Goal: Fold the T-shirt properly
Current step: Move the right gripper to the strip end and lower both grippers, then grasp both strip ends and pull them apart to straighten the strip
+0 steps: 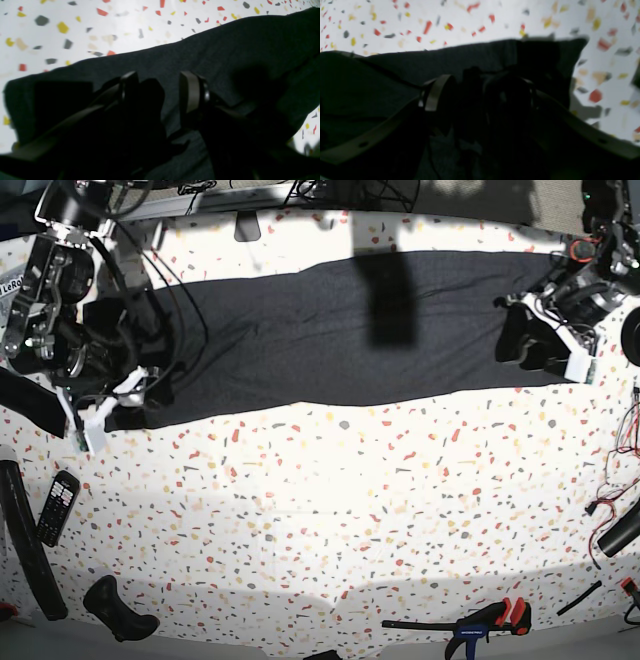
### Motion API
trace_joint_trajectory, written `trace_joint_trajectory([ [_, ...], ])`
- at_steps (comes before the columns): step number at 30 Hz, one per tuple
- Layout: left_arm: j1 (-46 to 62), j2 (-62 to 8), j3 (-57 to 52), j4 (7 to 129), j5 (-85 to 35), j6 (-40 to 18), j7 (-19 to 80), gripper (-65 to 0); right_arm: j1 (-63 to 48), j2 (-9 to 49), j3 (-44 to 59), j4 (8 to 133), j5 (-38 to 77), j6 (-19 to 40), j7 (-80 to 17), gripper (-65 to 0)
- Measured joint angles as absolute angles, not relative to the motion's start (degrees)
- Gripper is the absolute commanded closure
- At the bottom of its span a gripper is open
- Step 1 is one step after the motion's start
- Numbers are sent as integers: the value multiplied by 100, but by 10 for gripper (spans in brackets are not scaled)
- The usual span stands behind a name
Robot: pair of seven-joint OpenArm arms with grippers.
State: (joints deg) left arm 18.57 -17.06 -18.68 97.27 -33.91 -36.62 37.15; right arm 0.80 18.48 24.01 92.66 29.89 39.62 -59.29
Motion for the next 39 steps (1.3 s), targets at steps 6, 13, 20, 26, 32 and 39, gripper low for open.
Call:
trace_joint_trajectory([
  [6,1852,-1619,-1872,9310,-3221,-3664,3686,-261,73,1839,2403,8333,2982,3955,-5817,-365],
  [13,1420,-1671,-1905,7817,-3087,-4064,3039,-260,128,1861,2434,7677,2856,3977,-4936,-365],
  [20,532,-1715,-1905,7015,-2910,-4112,3037,-260,429,1876,2438,6960,2775,4038,-4495,-364],
  [26,-250,-1787,-1879,6438,-1922,-4069,2692,-260,460,1887,2438,6818,2867,4042,-4501,-364],
  [32,-954,-1920,-1881,5730,-1883,-4021,2703,-260,460,1887,2438,6807,2869,4042,-4547,-364],
  [39,-1273,-1922,-1881,5732,-2399,-3986,3426,-260,460,1935,2438,6995,3496,4040,-5140,-364],
])
